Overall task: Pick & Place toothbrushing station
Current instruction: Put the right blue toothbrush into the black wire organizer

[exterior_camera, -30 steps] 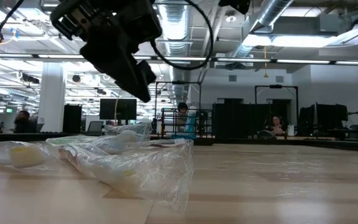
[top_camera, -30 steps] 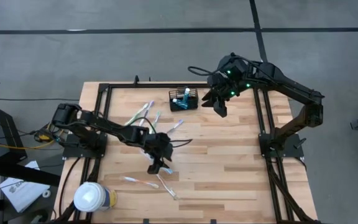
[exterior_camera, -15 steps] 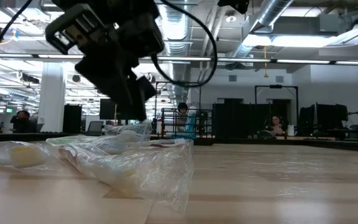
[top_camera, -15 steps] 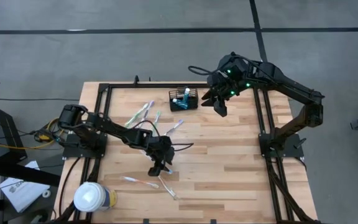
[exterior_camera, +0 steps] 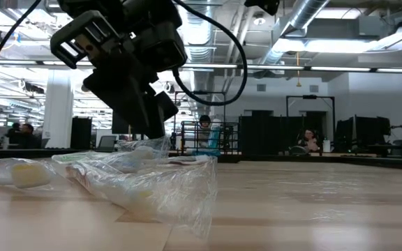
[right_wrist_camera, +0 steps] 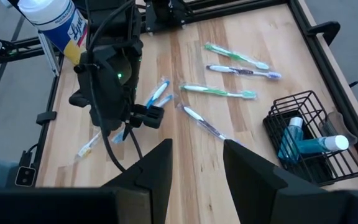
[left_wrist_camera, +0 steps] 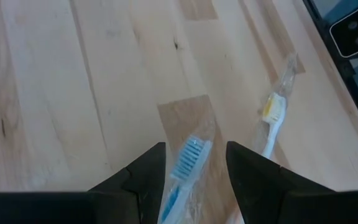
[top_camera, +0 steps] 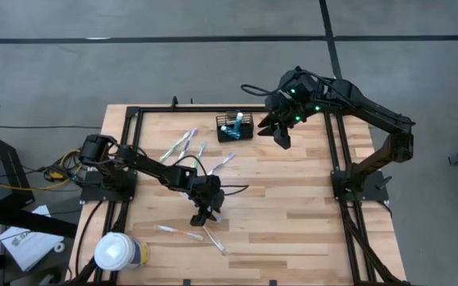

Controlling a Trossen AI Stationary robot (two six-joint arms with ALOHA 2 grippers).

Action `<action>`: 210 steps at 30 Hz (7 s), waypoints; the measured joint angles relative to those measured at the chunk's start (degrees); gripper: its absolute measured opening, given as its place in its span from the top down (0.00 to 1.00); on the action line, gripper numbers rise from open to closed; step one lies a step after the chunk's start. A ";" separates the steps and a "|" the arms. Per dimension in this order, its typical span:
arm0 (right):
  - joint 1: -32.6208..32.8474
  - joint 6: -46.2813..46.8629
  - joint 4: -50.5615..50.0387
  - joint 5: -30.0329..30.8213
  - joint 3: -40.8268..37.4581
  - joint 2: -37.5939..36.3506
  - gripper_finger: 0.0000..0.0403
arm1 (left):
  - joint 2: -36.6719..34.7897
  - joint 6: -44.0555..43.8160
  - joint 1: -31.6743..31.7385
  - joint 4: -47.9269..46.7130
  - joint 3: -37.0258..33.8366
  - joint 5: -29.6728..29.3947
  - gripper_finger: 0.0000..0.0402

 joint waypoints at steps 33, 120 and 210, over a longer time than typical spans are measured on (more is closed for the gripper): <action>-0.83 -0.35 0.28 -2.57 0.02 0.00 0.67 | 4.70 -3.49 0.00 4.19 -0.02 4.05 0.70; -5.26 -2.98 1.78 -7.19 0.02 0.00 0.67 | -12.38 -10.13 22.56 45.03 0.87 -26.64 1.00; -7.39 3.89 6.01 -6.97 0.00 0.00 0.67 | 3.66 -5.72 47.25 72.16 -8.52 -2.49 1.00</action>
